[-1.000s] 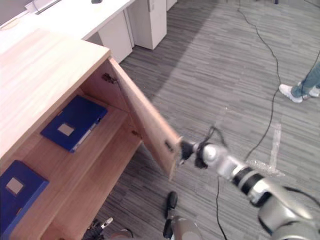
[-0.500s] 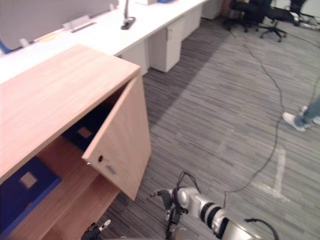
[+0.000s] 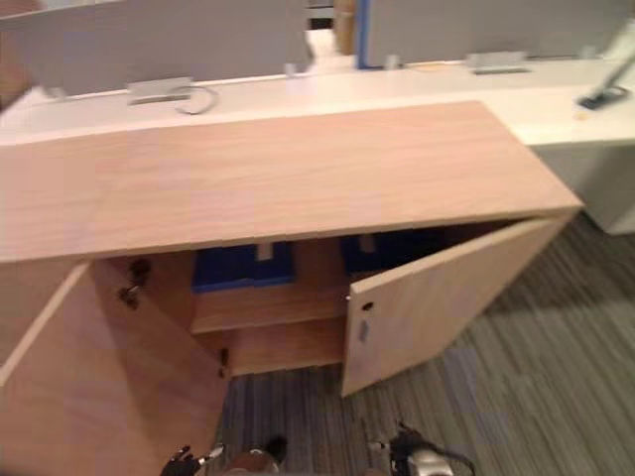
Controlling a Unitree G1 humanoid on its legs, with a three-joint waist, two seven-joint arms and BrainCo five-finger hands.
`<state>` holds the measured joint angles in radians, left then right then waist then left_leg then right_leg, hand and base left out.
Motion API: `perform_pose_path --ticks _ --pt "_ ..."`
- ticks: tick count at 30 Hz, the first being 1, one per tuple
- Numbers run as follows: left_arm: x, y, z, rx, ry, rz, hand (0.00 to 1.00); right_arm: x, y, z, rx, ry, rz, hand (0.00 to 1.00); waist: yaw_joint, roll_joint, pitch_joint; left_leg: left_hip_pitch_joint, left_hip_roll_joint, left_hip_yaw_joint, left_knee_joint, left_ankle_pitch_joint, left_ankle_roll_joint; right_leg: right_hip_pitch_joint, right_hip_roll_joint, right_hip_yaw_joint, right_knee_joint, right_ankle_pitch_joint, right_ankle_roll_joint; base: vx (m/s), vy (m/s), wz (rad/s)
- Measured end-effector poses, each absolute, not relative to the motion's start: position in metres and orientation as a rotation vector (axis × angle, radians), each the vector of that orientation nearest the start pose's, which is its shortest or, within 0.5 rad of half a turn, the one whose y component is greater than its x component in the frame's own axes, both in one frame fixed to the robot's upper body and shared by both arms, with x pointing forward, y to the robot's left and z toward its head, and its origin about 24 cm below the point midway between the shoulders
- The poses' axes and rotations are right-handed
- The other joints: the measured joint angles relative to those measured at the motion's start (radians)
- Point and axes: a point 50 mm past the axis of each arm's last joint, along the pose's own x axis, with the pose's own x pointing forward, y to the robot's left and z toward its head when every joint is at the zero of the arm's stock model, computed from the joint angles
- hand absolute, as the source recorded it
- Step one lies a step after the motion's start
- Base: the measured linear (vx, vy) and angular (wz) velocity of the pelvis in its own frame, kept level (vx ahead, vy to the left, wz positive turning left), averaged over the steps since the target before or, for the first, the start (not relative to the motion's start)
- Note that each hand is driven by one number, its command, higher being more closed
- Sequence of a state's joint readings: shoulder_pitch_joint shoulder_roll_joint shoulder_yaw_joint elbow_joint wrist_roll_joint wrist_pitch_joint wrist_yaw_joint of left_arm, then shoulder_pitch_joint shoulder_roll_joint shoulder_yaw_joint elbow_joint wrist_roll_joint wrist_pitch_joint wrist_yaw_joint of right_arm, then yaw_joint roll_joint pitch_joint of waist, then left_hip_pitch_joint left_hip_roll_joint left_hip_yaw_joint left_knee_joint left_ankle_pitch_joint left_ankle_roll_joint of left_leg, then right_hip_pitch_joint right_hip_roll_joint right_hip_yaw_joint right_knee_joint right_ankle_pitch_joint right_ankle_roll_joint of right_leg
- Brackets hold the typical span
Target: Walk over to the cabinet, pick up the folder, carry it to the office cabinet, place the folder inside the office cabinet, then close the office cabinet door
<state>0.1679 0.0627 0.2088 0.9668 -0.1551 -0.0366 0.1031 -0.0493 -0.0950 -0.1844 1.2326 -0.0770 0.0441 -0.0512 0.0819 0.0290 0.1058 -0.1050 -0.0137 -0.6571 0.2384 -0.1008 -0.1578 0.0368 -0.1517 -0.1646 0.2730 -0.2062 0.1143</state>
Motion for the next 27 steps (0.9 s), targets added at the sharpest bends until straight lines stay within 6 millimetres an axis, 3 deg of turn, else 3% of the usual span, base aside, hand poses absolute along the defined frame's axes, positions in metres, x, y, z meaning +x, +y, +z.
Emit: perform_pose_path --ticks 3,5,7,8,10,11,12,15,17,20,27 --pt "0.079 0.213 -0.154 -0.146 1.027 0.474 0.00 0.099 -0.195 -0.166 -0.016 1.200 -0.237 0.00 0.015 -0.020 0.009 -0.023 0.008 0.007 -0.016 0.052 -0.001 0.022 0.002 -0.124 0.037 -0.048 -0.017 -0.04 -0.174 1.25" --pt "0.082 0.216 -0.152 -0.201 0.999 0.520 0.00 0.100 -0.191 -0.166 0.031 1.186 -0.267 0.00 0.018 -0.045 0.026 -0.058 0.015 0.178 -0.053 0.138 0.038 0.036 -0.032 -0.237 0.059 -0.063 -0.030 -0.06 -0.050 1.45" --pt "0.078 0.218 -0.154 -0.230 1.011 0.551 0.00 0.100 -0.190 -0.166 0.038 1.185 -0.268 0.00 0.020 -0.047 0.030 -0.097 0.041 0.347 -0.010 0.127 0.059 0.048 -0.045 -0.298 0.061 -0.058 -0.032 -0.02 0.008 0.99" --pt "0.069 0.218 -0.157 -0.253 1.043 0.578 0.00 0.101 -0.189 -0.166 0.042 1.183 -0.269 0.00 0.022 -0.048 0.031 -0.124 0.064 0.537 0.113 0.079 0.086 0.064 -0.062 -0.333 0.062 -0.058 -0.032 0.04 0.056 0.76" --pt "0.063 0.219 -0.158 -0.245 1.065 0.579 0.00 0.102 -0.189 -0.166 0.043 1.184 -0.267 0.00 0.020 -0.048 0.031 -0.125 0.071 0.681 0.185 0.015 0.112 0.072 -0.082 -0.352 0.068 -0.058 -0.026 0.08 0.099 0.47" --pt "0.061 0.220 -0.159 -0.239 1.073 0.576 0.00 0.106 -0.189 -0.165 0.046 1.181 -0.266 0.00 0.023 -0.050 0.043 -0.127 0.062 0.711 0.185 0.017 0.120 0.071 -0.089 -0.352 0.076 -0.064 -0.017 0.07 0.131 0.37" --pt "0.060 0.222 -0.159 -0.229 1.080 0.569 0.00 0.110 -0.187 -0.164 0.067 1.172 -0.272 0.00 0.023 -0.042 0.051 -0.128 0.038 0.704 0.158 0.034 0.139 0.071 -0.094 -0.350 0.060 -0.072 -0.009 0.05 0.133 0.37" --pt "0.060 0.223 -0.159 -0.216 1.096 0.544 0.00 0.108 -0.190 -0.165 0.122 1.172 -0.326 0.00 0.014 -0.053 0.051 -0.122 -0.033 0.673 0.037 0.099 0.180 0.072 -0.105 -0.351 0.004 -0.057 -0.007 0.01 0.100 0.74" --pt "0.054 0.224 -0.161 -0.221 1.115 0.553 0.00 0.105 -0.190 -0.166 0.140 1.177 -0.341 0.00 0.018 -0.057 0.052 -0.114 -0.068 0.660 0.005 0.117 0.183 0.092 -0.129 -0.384 -0.014 -0.037 0.011 0.04 0.104 0.68" --pt "0.055 0.225 -0.161 -0.237 1.115 0.559 0.00 0.102 -0.189 -0.166 0.199 1.177 -0.386 0.00 0.014 -0.063 0.054 -0.063 -0.123 0.591 -0.129 0.203 0.199 0.130 -0.149 -0.440 -0.048 -0.019 0.014 0.08 0.023 0.70" --pt "0.051 0.226 -0.160 -0.295 1.105 0.608 0.00 0.114 -0.174 -0.165 0.264 1.146 -0.376 0.00 0.012 -0.069 0.058 0.037 -0.126 0.536 -0.329 0.307 0.196 0.157 -0.139 -0.442 -0.058 0.004 0.002 0.04 -0.016 0.22"
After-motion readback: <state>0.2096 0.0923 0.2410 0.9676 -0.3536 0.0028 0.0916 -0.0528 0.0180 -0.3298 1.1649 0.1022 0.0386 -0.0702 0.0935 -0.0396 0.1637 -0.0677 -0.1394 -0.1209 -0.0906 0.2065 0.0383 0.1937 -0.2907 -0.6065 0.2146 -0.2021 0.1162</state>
